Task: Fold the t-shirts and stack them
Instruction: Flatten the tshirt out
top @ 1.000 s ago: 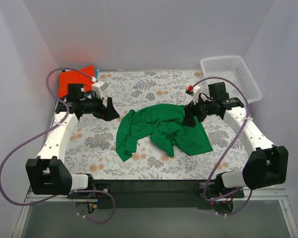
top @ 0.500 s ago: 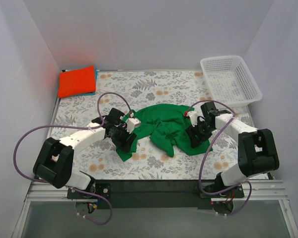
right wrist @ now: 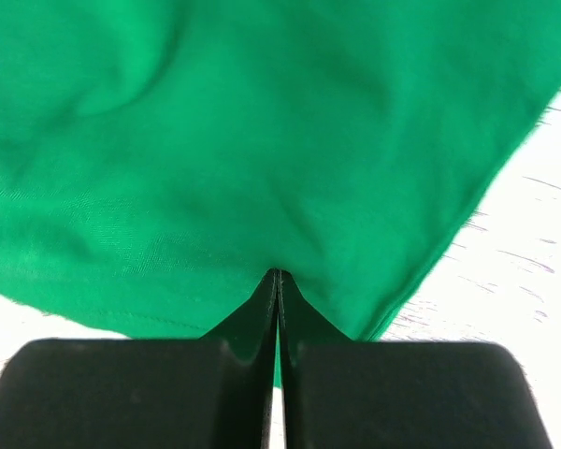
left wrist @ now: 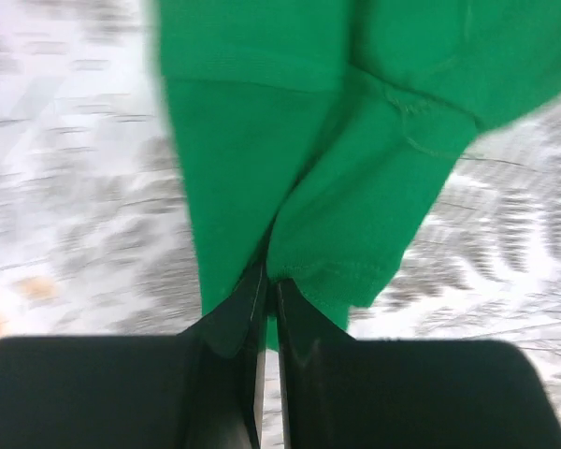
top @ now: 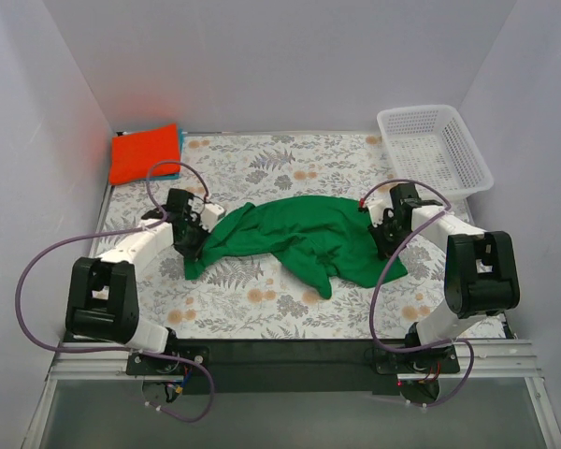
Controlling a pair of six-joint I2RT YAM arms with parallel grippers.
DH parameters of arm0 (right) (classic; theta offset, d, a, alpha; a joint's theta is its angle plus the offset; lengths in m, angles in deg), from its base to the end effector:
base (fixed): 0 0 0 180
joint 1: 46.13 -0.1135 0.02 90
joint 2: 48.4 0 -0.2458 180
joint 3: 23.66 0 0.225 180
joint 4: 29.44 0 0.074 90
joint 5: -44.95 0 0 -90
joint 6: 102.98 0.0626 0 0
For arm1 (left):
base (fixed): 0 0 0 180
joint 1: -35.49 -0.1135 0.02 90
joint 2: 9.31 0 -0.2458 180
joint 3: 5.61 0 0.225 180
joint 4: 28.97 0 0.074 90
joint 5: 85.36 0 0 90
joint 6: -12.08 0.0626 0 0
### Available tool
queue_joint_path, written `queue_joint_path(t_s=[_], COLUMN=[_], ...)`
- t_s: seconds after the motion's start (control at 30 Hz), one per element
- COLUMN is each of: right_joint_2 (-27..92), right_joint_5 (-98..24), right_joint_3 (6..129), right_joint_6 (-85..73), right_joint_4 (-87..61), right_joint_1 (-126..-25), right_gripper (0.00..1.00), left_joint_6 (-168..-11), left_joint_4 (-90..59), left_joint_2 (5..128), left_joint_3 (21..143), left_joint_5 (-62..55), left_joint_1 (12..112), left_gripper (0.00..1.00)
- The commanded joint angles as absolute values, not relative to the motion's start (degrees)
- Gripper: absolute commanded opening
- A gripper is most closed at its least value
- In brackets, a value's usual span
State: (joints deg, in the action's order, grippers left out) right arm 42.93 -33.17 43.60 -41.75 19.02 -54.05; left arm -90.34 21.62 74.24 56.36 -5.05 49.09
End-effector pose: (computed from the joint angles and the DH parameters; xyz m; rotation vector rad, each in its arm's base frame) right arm 0.2674 0.0502 0.1384 -0.9230 2.6415 0.2085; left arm 0.2339 -0.0674 0.1458 0.0674 2.8569 -0.3369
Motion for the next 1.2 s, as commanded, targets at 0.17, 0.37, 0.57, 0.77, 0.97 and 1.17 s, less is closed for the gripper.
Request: queue_joint_path(t_s=[0.17, 0.37, 0.57, 0.77, 0.97, 1.17], right_joint_2=[42.4, 40.6, 36.8, 39.2, 45.9, 54.6], right_joint_5=[-36.4, -38.1, -33.4, -30.0, -25.6, -23.7], right_joint_3=[48.1, 49.1, 46.4, 47.8, 55.2, 61.7], right_joint_6=[-44.6, -48.3, -53.0, -54.3, -46.6, -41.3], right_joint_4=[19.5, 20.7, 25.0, 29.0, 29.3, 28.8], right_joint_1=[-52.6, -48.3, -47.6, -47.6, -47.6, -47.6], right_gripper=[0.01, 0.01, 0.01, 0.2, 0.54, 0.56], left_joint_6=[-73.1, -65.7, -52.8, -55.0, -67.6, -82.9], left_joint_4=[25.9, 29.1, 28.0, 29.3, 36.5, 30.7], left_joint_2=[74.1, 73.4, 67.5, 67.3, 75.7, 84.5], left_joint_3=[65.0, 63.8, 57.5, 57.5, 75.8, 82.5], left_joint_5=[-3.2, -5.1, -4.2, -8.9, -25.1, -28.0], left_joint_1=[39.6, 31.9, 25.6, 25.6, 25.7, 28.5], left_gripper=[0.0, 0.0, 0.0, 0.39, 0.53, 0.63])
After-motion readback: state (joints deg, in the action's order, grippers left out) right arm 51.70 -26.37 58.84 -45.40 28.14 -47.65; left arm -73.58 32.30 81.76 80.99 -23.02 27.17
